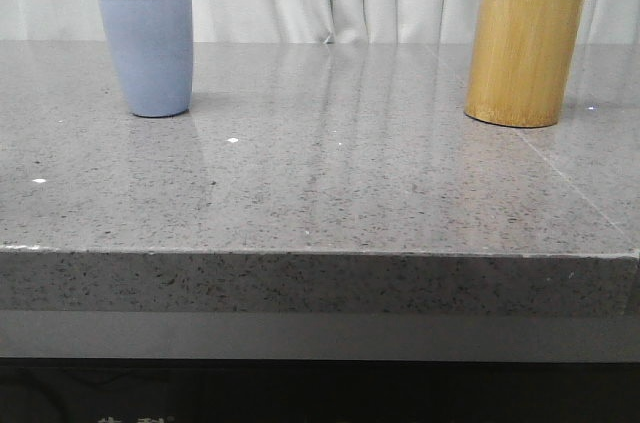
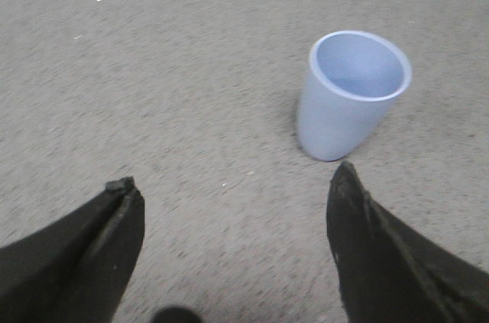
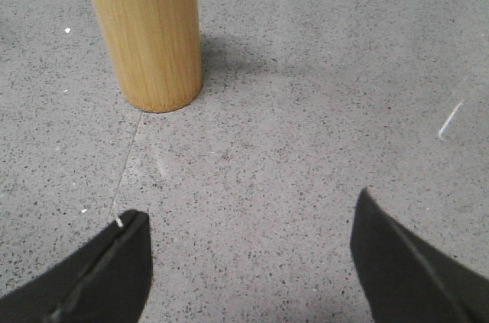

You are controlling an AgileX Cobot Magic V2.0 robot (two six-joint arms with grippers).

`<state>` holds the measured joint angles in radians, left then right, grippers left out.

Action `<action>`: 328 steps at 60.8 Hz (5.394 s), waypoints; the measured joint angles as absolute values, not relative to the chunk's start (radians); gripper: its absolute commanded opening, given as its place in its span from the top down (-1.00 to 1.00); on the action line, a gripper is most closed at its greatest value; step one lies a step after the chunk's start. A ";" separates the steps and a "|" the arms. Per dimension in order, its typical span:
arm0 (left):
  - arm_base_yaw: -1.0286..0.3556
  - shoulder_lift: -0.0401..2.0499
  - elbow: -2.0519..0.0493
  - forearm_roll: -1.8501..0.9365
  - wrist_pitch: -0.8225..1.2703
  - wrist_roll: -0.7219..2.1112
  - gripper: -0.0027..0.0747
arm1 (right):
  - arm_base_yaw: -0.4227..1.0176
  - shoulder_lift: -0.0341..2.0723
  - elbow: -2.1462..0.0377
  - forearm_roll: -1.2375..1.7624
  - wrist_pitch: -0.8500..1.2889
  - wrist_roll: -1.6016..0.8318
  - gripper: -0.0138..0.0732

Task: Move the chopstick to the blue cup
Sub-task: 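Move the open left gripper down toward the light blue cup, then close the left gripper on the rim of the light blue cup, then carry the blue cup toward the bamboo holder and set it down, then open the left gripper and lift it away from the cup, then lower the right gripper into the bamboo holder, grasp the pink chopstick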

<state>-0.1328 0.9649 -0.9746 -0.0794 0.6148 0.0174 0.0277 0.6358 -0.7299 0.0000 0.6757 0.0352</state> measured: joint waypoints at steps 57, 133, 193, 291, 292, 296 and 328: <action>-0.229 1.813 -1.837 -0.072 1.059 0.021 -0.34 | 0.028 0.636 -0.730 0.000 0.676 0.035 -0.63; -0.425 1.961 -2.086 -0.109 1.100 0.040 0.98 | 0.028 0.636 -0.730 0.000 0.678 0.035 -0.63; -0.568 2.170 -2.286 -0.096 1.245 0.044 0.47 | 0.028 0.636 -0.730 0.000 0.680 0.035 -0.63; -0.520 1.156 -1.351 -0.090 0.958 0.068 -0.02 | -0.162 1.238 -1.177 0.631 0.705 -0.304 -0.36; -0.520 1.139 -1.328 -0.090 0.955 0.068 -0.02 | -0.162 1.249 -1.187 0.639 0.707 -0.307 -0.36; -0.520 1.089 -1.260 -0.092 0.947 0.068 -0.02 | -0.162 1.308 -1.236 0.658 0.708 -0.318 -0.36; -0.520 1.035 -1.196 -0.092 0.929 0.068 -0.02 | -0.162 1.556 -1.434 0.704 0.749 -0.323 0.43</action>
<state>-0.5200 1.0353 -1.1955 -0.0925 0.9286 0.0681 -0.1620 1.5558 -1.4344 0.7036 0.7488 -0.3234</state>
